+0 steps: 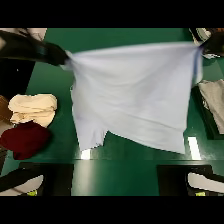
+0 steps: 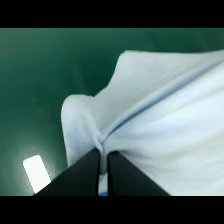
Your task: Fold the shirts.
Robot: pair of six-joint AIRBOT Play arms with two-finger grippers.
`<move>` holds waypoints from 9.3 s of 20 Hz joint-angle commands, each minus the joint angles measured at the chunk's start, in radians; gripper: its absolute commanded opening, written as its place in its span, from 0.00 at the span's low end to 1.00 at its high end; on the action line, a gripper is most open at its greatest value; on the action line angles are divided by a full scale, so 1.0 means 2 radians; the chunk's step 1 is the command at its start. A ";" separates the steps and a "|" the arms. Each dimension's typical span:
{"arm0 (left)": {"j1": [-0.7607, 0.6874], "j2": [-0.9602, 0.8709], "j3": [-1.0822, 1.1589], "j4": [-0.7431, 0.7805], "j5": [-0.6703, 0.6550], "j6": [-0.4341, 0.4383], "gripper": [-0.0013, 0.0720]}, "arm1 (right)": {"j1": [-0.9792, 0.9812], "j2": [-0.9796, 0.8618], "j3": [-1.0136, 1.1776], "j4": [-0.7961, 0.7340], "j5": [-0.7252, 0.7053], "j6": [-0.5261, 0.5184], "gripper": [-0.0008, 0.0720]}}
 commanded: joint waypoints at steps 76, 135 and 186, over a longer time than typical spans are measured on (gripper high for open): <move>0.139 0.110 -0.371 -0.159 -0.003 0.026 0.06 | -0.223 0.053 -0.577 0.137 0.030 -0.131 0.12; 0.125 -0.180 0.007 -0.039 -0.118 0.023 0.06 | -0.047 -0.123 -0.063 -0.055 0.055 -0.008 0.03; 0.106 0.186 -0.507 -0.252 -0.034 0.000 0.06 | -0.289 0.131 -0.607 0.071 0.024 -0.087 0.51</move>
